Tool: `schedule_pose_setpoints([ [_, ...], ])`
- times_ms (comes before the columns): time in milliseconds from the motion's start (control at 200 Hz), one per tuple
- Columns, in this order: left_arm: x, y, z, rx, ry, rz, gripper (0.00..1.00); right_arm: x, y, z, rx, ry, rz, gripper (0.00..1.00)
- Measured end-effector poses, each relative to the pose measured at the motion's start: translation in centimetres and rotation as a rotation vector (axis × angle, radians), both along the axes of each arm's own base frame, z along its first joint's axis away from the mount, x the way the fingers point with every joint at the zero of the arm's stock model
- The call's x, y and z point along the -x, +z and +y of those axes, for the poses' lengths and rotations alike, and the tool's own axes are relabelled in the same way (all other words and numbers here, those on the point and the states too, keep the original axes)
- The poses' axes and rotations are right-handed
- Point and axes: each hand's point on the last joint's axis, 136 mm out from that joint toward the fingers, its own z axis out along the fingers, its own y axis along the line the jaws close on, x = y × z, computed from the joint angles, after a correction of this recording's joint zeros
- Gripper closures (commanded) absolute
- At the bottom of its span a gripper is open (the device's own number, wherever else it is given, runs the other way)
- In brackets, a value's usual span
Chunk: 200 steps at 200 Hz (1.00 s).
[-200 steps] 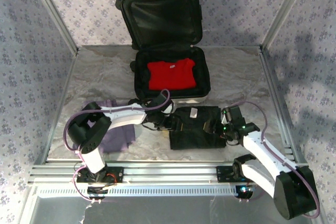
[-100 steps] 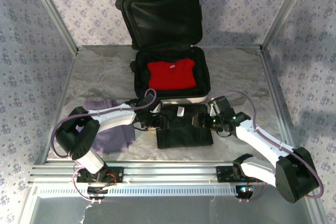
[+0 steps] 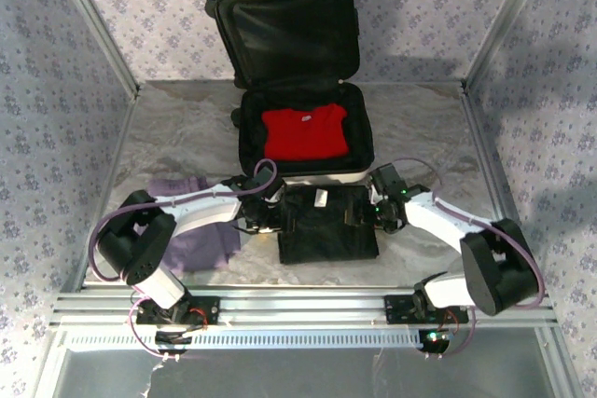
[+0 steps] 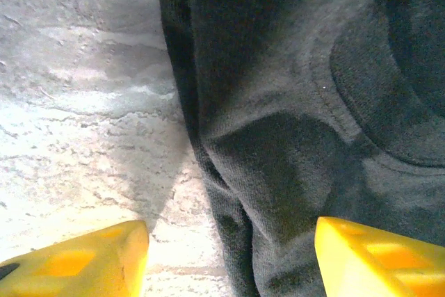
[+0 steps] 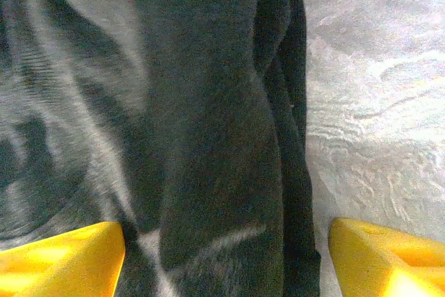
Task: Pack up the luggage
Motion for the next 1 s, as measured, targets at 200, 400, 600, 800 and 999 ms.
schedule_pose_setpoints([
  [200,-0.2,-0.3,-0.2,0.000,0.013,0.030,0.38,0.1,-0.3,0.6,0.087,0.036,-0.021,0.25],
  [400,-0.2,-0.2,-0.3,-0.001,0.013,0.032,0.39,0.1,-0.4,1.5,0.159,0.061,-0.052,0.28],
  [600,-0.1,0.0,-0.5,0.000,0.007,0.029,0.41,-0.2,-0.3,2.5,0.139,0.070,-0.070,0.36],
  [800,-0.1,0.0,-0.7,0.003,0.001,0.021,0.46,-0.3,0.1,4.4,0.057,0.095,-0.078,0.44],
  [999,-0.5,0.1,-3.2,0.075,-0.040,-0.008,0.75,-0.3,0.7,6.8,-0.041,0.139,-0.090,0.67],
])
